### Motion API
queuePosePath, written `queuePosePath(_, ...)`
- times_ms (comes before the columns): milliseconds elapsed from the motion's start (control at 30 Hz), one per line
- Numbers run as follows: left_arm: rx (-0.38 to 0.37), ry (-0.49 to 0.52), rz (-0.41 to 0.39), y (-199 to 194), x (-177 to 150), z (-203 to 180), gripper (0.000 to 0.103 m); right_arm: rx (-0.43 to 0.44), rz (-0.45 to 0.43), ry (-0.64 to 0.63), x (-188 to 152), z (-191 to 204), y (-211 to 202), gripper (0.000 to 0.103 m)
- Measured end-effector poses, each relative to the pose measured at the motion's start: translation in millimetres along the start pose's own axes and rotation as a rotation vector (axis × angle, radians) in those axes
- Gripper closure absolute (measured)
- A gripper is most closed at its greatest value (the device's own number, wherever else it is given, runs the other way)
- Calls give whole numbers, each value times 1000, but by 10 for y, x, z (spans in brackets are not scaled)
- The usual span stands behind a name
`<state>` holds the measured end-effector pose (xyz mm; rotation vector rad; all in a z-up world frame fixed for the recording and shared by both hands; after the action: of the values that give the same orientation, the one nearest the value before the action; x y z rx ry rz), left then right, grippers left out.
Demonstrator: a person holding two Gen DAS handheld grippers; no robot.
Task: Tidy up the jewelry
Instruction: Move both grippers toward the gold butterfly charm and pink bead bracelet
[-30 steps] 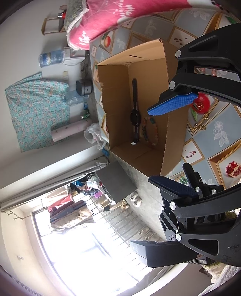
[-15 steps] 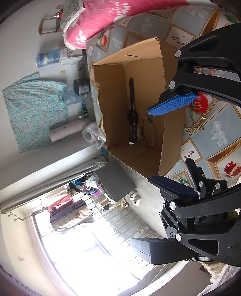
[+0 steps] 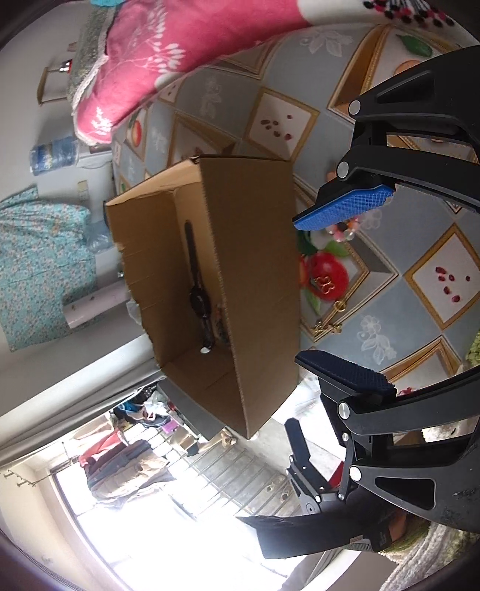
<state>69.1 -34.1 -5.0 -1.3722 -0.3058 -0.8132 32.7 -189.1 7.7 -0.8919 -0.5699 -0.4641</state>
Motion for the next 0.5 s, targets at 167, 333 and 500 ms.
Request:
queuePosePath(167,-40,46,-28,47,-68,-91,27,0,61,9,-151,52,143,41)
queuePosePath(333,-67,123,-71,68,-121,-229,37,-1,88,-11,-196,148,232,50)
queuePosePath(500,-84,179,-89,134,-166,-314,49,-16,151,-10,-222,105,387,65)
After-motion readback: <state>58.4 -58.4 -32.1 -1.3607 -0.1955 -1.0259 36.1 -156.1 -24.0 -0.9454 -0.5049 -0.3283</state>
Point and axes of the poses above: each gripper's, at about its wrist camera, not at the fingertips, and y roughly the way its jaws point, z to its left, x to its top, the point moved 3 cm from there along y, roughly the way its jaws point, and after that the axes turned 13 degrees about x, right-handed, at the moved point
